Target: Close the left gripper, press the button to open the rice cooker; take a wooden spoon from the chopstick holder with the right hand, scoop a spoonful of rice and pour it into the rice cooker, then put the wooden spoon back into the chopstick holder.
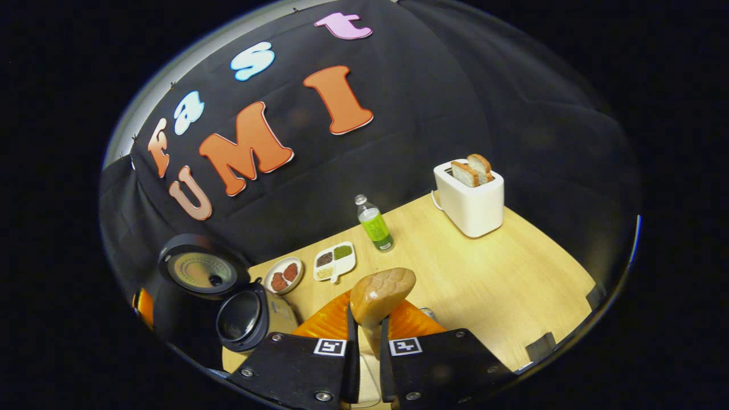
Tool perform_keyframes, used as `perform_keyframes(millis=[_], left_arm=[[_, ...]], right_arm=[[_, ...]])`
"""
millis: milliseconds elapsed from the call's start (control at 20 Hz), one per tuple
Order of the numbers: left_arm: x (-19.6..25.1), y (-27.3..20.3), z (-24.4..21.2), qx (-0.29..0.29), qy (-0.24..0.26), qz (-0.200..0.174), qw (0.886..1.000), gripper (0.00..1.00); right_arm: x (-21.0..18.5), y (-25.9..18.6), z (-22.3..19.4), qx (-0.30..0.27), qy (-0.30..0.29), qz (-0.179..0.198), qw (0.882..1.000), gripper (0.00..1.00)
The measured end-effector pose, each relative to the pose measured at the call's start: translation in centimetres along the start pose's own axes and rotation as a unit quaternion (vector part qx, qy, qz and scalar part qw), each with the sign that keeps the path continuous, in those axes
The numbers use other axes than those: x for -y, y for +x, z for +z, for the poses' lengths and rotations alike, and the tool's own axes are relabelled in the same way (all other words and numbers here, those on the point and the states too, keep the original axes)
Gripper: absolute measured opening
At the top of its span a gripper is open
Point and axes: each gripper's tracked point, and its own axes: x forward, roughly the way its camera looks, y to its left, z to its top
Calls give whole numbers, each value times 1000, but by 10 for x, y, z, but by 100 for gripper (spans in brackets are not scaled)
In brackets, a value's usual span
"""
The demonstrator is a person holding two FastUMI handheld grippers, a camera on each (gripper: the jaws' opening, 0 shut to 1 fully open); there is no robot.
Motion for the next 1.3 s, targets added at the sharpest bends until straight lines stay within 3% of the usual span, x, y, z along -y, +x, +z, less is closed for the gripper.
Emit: perform_keyframes(millis=[50, 100, 400, 450, 500, 600, 650, 750, 850, 1000, 1050, 1200, 1300], left_arm=[[-2, -1, -2, -1, -2, 1, 1000, 96], [-4, 1, -3, -3, -4, 0, 1000, 88], [-18, -5, -9, -8, -8, 6, 1000, 87], [-19, -6, -11, -9, -8, 5, 1000, 100], [-19, -7, -12, -9, -9, 5, 1000, 96], [-18, -9, -14, -10, -9, 2, 1000, 87], [-19, -10, -15, -11, -8, 0, 1000, 100], [-22, -12, -16, -10, -8, -2, 1000, 96], [-27, -12, -20, -13, -9, -5, 1000, 100], [-33, -11, -26, -19, -12, -9, 1000, 96], [-36, -9, -28, -21, -11, -10, 1000, 88], [-41, -6, -32, -23, -7, -19, 1000, 100], [-42, -1, -35, -25, -2, -24, 999, 100]], right_arm=[[-12, -2, -7, -8, -1, 14, 1000, 13], [-22, -3, -14, -16, -3, 25, 1000, 13], [-58, -12, -53, -49, -45, 62, 996, 13], [-61, -11, -61, -54, -56, 61, 995, 13], [-63, -9, -71, -59, -72, 60, 994, 13], [-60, -6, -87, -63, -110, 43, 991, 13], [-59, -3, -94, -62, -131, 31, 989, 13], [-56, 1, -103, -57, -164, 8, 985, 13], [-53, 6, -110, -49, -191, -14, 980, 13], [-43, 8, -121, -37, -229, -52, 971, 13], [-41, 9, -126, -35, -238, -62, 969, 13], [-34, 12, -144, -34, -277, -85, 956, 13], [-37, 14, -155, -32, -290, -84, 953, 12]])
